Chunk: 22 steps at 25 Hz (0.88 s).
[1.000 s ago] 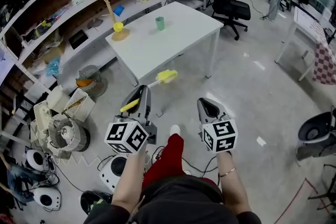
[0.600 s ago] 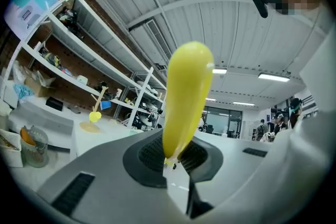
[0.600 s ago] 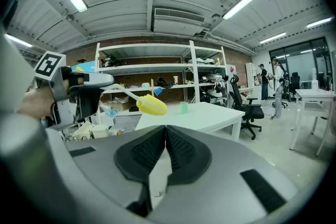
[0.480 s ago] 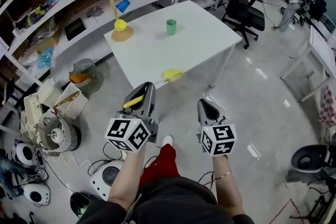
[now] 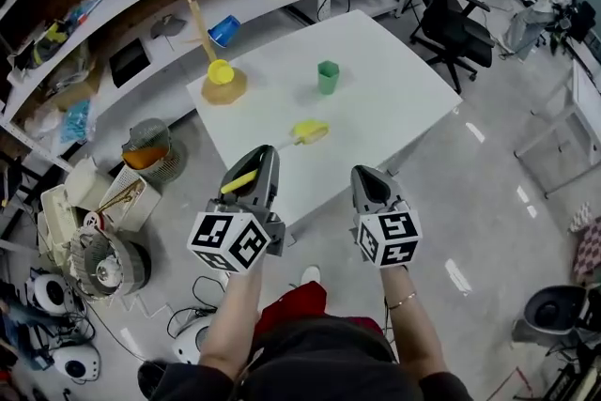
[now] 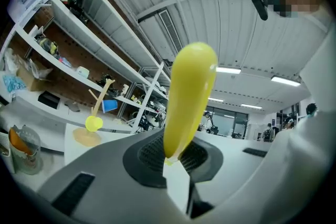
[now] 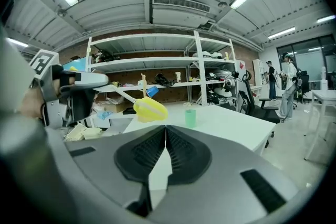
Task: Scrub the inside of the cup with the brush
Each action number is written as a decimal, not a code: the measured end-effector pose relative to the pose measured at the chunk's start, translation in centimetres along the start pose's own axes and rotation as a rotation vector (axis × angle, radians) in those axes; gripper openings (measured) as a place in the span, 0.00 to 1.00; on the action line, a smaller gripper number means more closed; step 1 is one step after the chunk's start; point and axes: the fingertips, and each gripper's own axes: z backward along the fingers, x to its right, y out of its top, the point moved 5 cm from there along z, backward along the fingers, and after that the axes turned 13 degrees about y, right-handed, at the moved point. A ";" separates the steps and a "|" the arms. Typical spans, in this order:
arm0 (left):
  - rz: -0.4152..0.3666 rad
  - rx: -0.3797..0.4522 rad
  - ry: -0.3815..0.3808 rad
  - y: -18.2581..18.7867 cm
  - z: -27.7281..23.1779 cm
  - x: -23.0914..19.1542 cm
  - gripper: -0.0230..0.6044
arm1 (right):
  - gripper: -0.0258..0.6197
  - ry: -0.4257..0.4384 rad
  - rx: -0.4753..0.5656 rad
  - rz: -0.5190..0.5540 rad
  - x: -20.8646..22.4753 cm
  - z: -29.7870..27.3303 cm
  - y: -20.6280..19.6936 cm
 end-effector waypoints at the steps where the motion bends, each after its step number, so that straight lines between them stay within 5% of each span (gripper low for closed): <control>1: 0.000 0.001 0.001 0.3 -0.8 -0.6 0.10 | 0.07 0.001 -0.004 0.001 0.4 -1.1 0.2; 22: 0.023 0.000 0.069 1.5 -11.5 -5.6 0.10 | 0.08 -0.014 -0.098 -0.028 9.3 -14.8 0.9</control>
